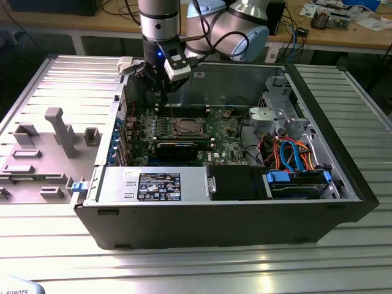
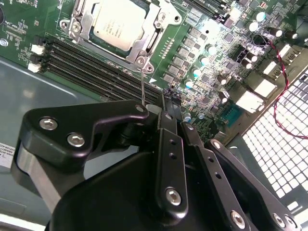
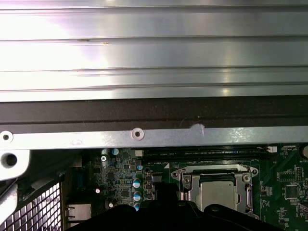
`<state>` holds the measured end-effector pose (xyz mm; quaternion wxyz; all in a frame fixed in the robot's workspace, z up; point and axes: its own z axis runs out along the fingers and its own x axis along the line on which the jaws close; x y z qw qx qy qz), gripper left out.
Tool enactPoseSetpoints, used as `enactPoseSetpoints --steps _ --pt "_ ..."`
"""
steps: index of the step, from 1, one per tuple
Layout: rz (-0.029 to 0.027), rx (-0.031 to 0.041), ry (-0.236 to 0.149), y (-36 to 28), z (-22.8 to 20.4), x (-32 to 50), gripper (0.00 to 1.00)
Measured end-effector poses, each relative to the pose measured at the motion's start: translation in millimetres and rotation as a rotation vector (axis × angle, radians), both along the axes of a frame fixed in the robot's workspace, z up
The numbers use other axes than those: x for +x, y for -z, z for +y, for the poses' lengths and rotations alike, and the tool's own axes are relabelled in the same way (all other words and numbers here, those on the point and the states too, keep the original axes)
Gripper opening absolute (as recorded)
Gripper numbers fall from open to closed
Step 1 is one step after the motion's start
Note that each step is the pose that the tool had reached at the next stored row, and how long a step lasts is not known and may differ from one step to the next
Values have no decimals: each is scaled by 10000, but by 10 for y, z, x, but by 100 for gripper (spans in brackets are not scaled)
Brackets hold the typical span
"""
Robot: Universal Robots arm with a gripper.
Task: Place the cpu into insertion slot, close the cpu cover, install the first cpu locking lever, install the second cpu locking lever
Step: 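Install the first cpu locking lever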
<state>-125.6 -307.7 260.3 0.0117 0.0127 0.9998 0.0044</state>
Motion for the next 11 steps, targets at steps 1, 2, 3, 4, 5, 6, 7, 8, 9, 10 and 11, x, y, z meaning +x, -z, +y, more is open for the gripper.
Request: enactPoseSetpoints --steps 1,2,3,4,5,6,7,8,9,10,11 --pt "0 0 0 0 0 0 12" --pt "0 0 0 0 0 0 12" --pt "0 1 0 0 0 0 12" --pt "0 2 0 0 1 0 12" --pt "0 9 1 0 1 0 12" --pt "-7 80 1 1 1 -1 12" --pt "-25 118 1 0 1 -2 12" --pt "-65 121 1 0 1 -4 12" --pt "-83 123 -2 2 1 -3 12" --pt "-106 122 0 1 1 -5 12" --pt "-133 121 1 0 1 -5 12"
